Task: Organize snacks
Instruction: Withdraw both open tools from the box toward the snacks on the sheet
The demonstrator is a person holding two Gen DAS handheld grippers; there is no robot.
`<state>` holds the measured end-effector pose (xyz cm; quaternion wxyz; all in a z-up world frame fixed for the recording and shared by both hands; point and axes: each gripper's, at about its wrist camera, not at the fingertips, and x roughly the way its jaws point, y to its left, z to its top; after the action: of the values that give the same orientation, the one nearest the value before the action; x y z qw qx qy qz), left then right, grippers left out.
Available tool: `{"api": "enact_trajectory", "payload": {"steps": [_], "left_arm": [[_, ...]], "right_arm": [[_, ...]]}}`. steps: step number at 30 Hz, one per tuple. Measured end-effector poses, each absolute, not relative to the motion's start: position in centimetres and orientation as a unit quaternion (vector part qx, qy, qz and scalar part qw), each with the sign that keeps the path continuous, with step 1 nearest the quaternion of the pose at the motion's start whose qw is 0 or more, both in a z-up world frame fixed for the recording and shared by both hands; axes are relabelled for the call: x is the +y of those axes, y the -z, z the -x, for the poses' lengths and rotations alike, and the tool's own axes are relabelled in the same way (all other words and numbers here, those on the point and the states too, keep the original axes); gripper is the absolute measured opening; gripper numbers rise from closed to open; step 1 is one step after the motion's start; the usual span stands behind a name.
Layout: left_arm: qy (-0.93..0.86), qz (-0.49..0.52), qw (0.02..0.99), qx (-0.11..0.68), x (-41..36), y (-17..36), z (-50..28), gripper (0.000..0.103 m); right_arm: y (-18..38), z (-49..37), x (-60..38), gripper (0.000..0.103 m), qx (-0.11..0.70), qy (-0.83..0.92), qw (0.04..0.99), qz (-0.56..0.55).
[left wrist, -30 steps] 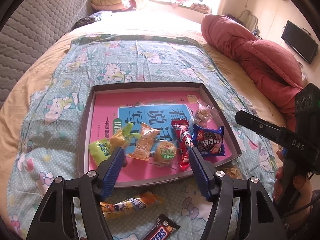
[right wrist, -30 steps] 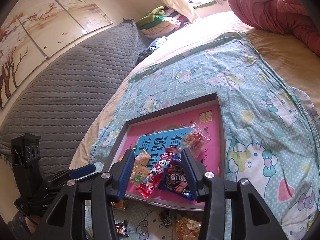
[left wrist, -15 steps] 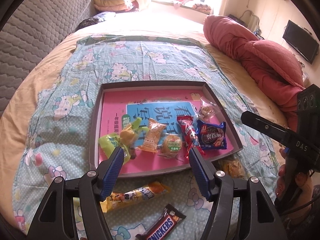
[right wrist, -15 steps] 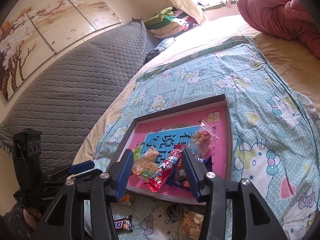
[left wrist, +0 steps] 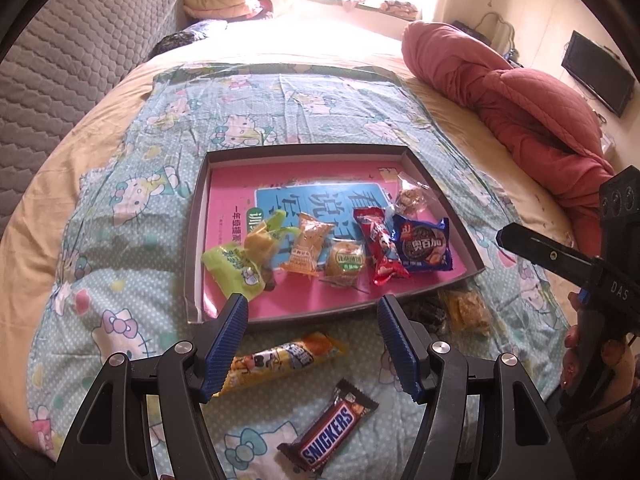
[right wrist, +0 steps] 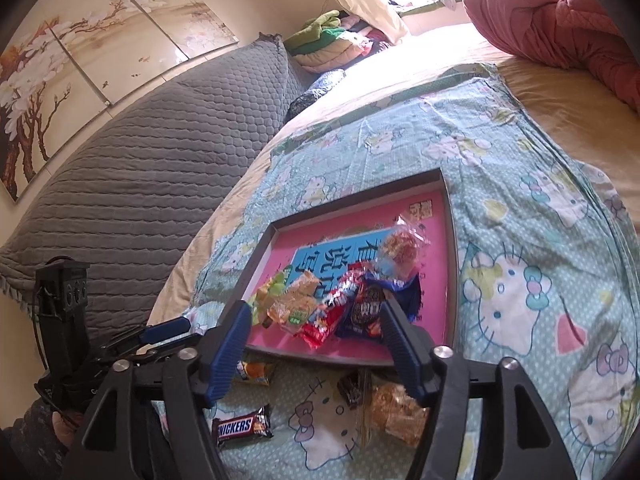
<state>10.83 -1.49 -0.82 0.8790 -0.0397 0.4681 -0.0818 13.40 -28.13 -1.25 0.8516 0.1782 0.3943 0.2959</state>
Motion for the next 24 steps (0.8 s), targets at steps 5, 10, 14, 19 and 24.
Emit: {"api": "enact_trajectory", "payload": {"steps": [5, 10, 14, 19, 24], "left_arm": [[0.081, 0.021, 0.881, 0.466, -1.9, 1.0, -10.0, 0.069], [0.080, 0.018, 0.882, 0.463, -1.9, 1.0, -9.2, 0.069], [0.085, 0.016, 0.881, 0.465, -2.0, 1.0, -8.7, 0.069], [0.091, 0.015, 0.876, 0.473, -2.3, 1.6, -8.0, 0.069], [0.097, 0.010, 0.871, 0.481, -2.5, 2.4, -7.5, 0.069]], "right_arm": [[1.5, -12.4, -27.9, 0.078, 0.399, -0.280, 0.858, -0.161], [1.7, -11.8, -27.6, 0.083, 0.403, -0.261, 0.866, -0.139], [2.2, -11.4, -27.8, 0.084, 0.411, -0.250, 0.867, -0.133], [2.8, -10.7, -28.4, 0.084, 0.420, -0.236, 0.865, -0.139], [3.3, -10.3, -29.1, 0.084, 0.430, -0.222, 0.863, -0.146]]}}
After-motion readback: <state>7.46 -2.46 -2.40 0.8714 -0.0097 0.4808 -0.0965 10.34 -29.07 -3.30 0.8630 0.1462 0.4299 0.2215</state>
